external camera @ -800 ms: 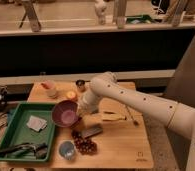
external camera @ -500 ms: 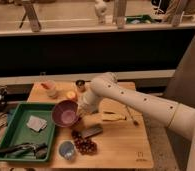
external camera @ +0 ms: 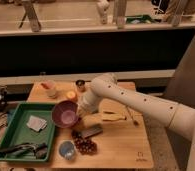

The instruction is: Stack bowls on top of each other

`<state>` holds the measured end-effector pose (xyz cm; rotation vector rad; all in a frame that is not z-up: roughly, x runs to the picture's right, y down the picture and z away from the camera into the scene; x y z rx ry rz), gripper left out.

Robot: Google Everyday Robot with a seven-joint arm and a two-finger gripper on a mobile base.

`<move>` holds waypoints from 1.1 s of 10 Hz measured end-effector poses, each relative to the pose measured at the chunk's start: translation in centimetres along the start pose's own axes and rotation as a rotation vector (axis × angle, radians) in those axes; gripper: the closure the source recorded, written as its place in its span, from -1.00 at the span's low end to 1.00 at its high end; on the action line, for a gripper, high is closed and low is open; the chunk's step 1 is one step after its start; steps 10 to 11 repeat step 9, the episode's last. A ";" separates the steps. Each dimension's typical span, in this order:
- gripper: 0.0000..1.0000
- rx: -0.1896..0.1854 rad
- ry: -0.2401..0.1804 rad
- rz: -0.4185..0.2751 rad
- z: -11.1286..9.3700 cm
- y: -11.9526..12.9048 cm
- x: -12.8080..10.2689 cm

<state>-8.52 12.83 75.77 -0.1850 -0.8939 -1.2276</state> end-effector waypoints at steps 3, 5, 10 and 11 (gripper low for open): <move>-0.08 0.001 0.006 0.004 -0.1 0.0 0.2; -0.50 -0.005 0.017 0.035 -0.4 0.3 0.9; -0.60 -0.010 0.012 0.082 -0.2 0.8 1.6; -0.60 -0.010 0.012 0.082 -0.2 0.8 1.6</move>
